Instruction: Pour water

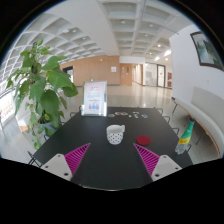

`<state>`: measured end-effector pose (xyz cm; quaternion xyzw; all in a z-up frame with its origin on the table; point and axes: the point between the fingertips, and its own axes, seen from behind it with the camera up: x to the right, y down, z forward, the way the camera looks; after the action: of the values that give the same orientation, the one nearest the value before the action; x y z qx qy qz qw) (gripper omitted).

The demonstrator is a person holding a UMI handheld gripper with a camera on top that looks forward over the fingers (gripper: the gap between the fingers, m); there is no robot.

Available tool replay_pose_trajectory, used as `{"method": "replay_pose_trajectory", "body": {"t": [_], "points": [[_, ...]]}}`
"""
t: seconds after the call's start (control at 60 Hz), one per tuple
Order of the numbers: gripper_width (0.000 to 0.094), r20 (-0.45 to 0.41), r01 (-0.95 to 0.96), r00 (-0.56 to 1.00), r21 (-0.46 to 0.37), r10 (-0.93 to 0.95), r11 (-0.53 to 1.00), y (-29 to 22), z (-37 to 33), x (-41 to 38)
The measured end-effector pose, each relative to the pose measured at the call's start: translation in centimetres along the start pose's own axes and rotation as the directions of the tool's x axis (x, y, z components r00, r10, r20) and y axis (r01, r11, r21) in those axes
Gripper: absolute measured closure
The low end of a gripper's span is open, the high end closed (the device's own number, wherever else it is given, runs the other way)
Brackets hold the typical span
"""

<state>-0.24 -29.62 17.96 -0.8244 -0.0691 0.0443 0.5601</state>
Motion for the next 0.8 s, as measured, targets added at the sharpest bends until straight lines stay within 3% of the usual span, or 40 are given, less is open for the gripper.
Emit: {"method": "replay_pose_trajectory", "body": {"t": [0.233,0.45,0.683,0.8], "points": [[0.0074,-0.055,-0.006,0.999,-0.070,0.002,0.997,4.3,0.8,5.5],[0.0079,-0.183,-0.055,0.983,-0.135,0.029,0.989,8.8,2.1,14.1],[0.0090,-0.357,-0.137,0.930,-0.116,0.088,0.984,11.5,3.7,25.5],[0.0100,-0.419,-0.105,0.906,-0.070,0.066,0.992,10.5,5.7,30.0]]}}
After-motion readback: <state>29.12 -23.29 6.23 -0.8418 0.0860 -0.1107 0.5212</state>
